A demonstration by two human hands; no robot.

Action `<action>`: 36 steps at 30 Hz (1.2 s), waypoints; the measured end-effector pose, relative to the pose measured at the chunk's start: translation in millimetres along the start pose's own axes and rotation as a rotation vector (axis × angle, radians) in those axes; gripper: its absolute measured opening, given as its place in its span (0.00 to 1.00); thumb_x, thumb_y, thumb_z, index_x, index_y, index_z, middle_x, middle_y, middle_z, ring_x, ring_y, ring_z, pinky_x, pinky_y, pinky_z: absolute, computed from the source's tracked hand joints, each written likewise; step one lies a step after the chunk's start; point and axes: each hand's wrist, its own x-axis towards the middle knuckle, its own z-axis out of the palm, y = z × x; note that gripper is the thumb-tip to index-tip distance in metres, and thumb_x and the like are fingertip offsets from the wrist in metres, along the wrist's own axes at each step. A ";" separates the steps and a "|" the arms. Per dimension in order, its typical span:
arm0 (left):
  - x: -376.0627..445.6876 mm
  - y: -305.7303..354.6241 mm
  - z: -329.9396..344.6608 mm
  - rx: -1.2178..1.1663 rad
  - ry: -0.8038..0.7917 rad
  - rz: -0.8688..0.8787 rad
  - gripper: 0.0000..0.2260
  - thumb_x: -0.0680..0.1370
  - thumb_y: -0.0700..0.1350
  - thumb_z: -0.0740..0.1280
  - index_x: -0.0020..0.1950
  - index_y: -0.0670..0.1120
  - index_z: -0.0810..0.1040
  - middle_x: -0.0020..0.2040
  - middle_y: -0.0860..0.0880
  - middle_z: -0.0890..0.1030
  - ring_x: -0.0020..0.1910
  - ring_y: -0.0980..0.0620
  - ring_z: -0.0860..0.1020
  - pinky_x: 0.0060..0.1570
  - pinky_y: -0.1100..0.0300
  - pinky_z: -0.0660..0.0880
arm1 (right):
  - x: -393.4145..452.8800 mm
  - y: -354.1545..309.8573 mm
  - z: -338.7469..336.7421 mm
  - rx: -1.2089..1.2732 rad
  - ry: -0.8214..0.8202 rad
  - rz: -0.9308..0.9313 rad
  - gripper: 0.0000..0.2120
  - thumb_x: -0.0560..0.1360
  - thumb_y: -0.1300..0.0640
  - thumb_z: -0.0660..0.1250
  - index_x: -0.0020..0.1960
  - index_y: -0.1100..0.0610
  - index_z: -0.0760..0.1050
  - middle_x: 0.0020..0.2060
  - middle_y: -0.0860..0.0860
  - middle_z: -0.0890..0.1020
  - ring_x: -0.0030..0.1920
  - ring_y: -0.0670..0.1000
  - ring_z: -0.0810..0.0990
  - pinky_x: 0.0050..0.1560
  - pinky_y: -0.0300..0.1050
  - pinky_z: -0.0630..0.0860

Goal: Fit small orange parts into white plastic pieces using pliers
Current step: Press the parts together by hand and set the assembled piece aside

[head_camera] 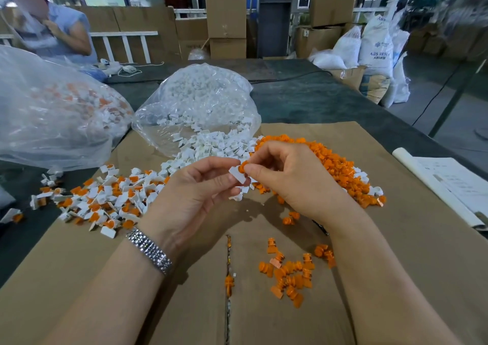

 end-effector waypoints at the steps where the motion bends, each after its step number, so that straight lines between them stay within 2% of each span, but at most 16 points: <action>1: 0.1 -0.7 0.3 0.018 0.011 0.017 0.10 0.70 0.33 0.72 0.48 0.41 0.87 0.47 0.39 0.86 0.46 0.46 0.86 0.43 0.62 0.82 | 0.2 0.1 1.3 -0.021 0.012 0.003 0.04 0.77 0.53 0.73 0.45 0.53 0.82 0.37 0.47 0.82 0.36 0.40 0.76 0.37 0.33 0.73; 6: -3.4 -2.2 3.8 0.184 0.063 0.072 0.13 0.63 0.43 0.78 0.47 0.45 0.88 0.49 0.40 0.87 0.46 0.46 0.85 0.48 0.59 0.83 | 1.5 1.5 8.6 -0.110 0.071 0.033 0.05 0.75 0.53 0.73 0.42 0.53 0.80 0.34 0.46 0.80 0.33 0.40 0.75 0.35 0.34 0.71; 9: -3.2 -3.3 4.1 0.221 0.076 0.060 0.11 0.66 0.41 0.76 0.48 0.47 0.89 0.49 0.41 0.87 0.46 0.47 0.86 0.49 0.59 0.83 | 1.3 1.3 13.0 -0.141 0.087 0.041 0.05 0.74 0.54 0.73 0.41 0.53 0.80 0.34 0.47 0.81 0.33 0.41 0.76 0.36 0.37 0.73; 11: -2.4 -2.9 3.2 0.150 0.056 0.039 0.10 0.68 0.38 0.73 0.48 0.44 0.89 0.49 0.40 0.87 0.46 0.46 0.86 0.46 0.60 0.83 | 0.6 0.1 9.3 -0.087 0.056 0.033 0.05 0.75 0.54 0.74 0.42 0.53 0.81 0.34 0.47 0.82 0.32 0.40 0.76 0.35 0.34 0.72; 14: -1.2 -1.2 2.2 0.026 0.001 0.001 0.10 0.71 0.35 0.71 0.50 0.41 0.88 0.51 0.39 0.86 0.48 0.46 0.86 0.43 0.63 0.82 | -1.5 -0.8 -3.5 0.036 -0.061 0.051 0.09 0.73 0.50 0.77 0.48 0.52 0.82 0.39 0.48 0.84 0.36 0.40 0.78 0.39 0.35 0.76; 18: -0.8 2.0 -0.1 -0.047 -0.053 -0.020 0.11 0.73 0.35 0.70 0.51 0.43 0.88 0.52 0.40 0.86 0.49 0.47 0.86 0.43 0.63 0.82 | -3.4 -0.3 -13.3 0.115 -0.115 -0.013 0.18 0.71 0.54 0.79 0.59 0.48 0.80 0.47 0.48 0.83 0.44 0.51 0.82 0.50 0.45 0.81; 21: -1.2 3.8 -1.5 -0.072 -0.089 -0.031 0.10 0.74 0.35 0.70 0.50 0.44 0.88 0.49 0.40 0.86 0.48 0.46 0.86 0.42 0.63 0.82 | -3.4 -0.4 -15.1 0.109 -0.101 -0.085 0.15 0.74 0.55 0.77 0.59 0.47 0.83 0.46 0.48 0.85 0.46 0.51 0.83 0.52 0.46 0.81; 24: -1.9 4.1 -0.8 -0.060 -0.100 -0.027 0.09 0.73 0.35 0.70 0.48 0.44 0.88 0.47 0.40 0.86 0.46 0.46 0.87 0.42 0.63 0.82 | -3.2 -0.6 -12.9 0.125 -0.102 -0.132 0.10 0.75 0.57 0.76 0.56 0.51 0.84 0.42 0.50 0.87 0.45 0.48 0.86 0.51 0.44 0.82; 29: -2.4 3.9 -0.2 -0.025 -0.067 0.001 0.09 0.71 0.35 0.70 0.47 0.43 0.88 0.47 0.40 0.86 0.46 0.46 0.87 0.42 0.64 0.82 | -1.6 1.6 -9.7 0.129 -0.054 -0.174 0.10 0.73 0.59 0.76 0.54 0.57 0.85 0.41 0.51 0.87 0.45 0.48 0.87 0.54 0.44 0.82; 32: -2.3 3.1 -0.9 0.000 -0.051 0.023 0.09 0.71 0.35 0.71 0.48 0.43 0.88 0.48 0.40 0.87 0.47 0.45 0.87 0.43 0.63 0.82 | -1.1 2.1 -8.1 0.098 -0.029 -0.184 0.10 0.73 0.58 0.77 0.53 0.57 0.85 0.41 0.50 0.87 0.45 0.46 0.87 0.54 0.44 0.82; 36: -1.1 2.7 -3.4 -0.022 -0.061 0.008 0.09 0.73 0.36 0.72 0.52 0.39 0.87 0.55 0.36 0.85 0.55 0.40 0.85 0.49 0.60 0.82 | -0.7 2.3 -7.2 0.013 0.007 -0.201 0.08 0.72 0.59 0.77 0.52 0.54 0.86 0.41 0.47 0.87 0.45 0.44 0.86 0.52 0.41 0.82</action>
